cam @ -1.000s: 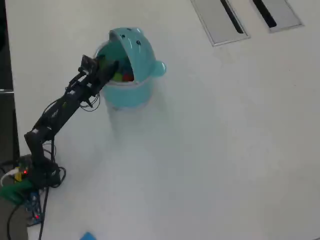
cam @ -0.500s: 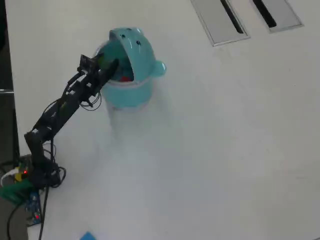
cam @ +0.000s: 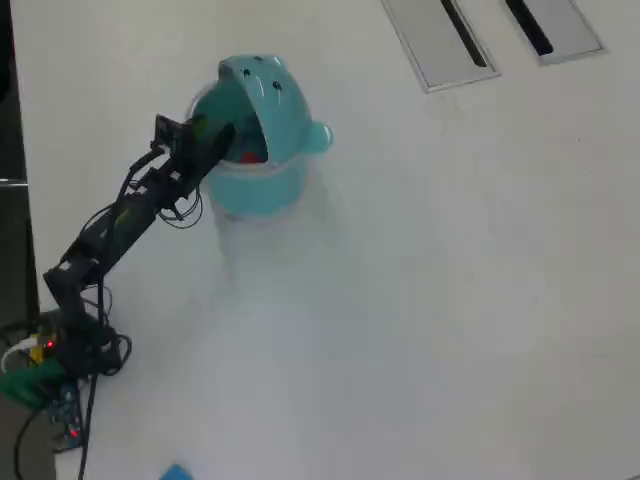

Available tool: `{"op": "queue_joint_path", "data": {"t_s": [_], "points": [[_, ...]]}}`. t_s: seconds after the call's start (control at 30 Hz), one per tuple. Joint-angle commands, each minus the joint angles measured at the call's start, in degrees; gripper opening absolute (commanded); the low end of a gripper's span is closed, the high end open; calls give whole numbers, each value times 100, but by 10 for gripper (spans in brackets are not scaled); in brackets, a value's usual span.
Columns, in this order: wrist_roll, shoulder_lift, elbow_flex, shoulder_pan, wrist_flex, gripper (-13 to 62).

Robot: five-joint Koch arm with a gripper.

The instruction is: Grasp RGB lego blocks and put them in the bin one by one.

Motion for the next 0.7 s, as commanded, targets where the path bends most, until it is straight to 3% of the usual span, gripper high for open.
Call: {"op": "queue_joint_path", "data": {"t_s": [0.0,0.47,0.67], "points": [[-79,378,-193,26,-554,279],[-26,1134,519,677,-615,281],[9,1503,853,1257,-659,317]]}}
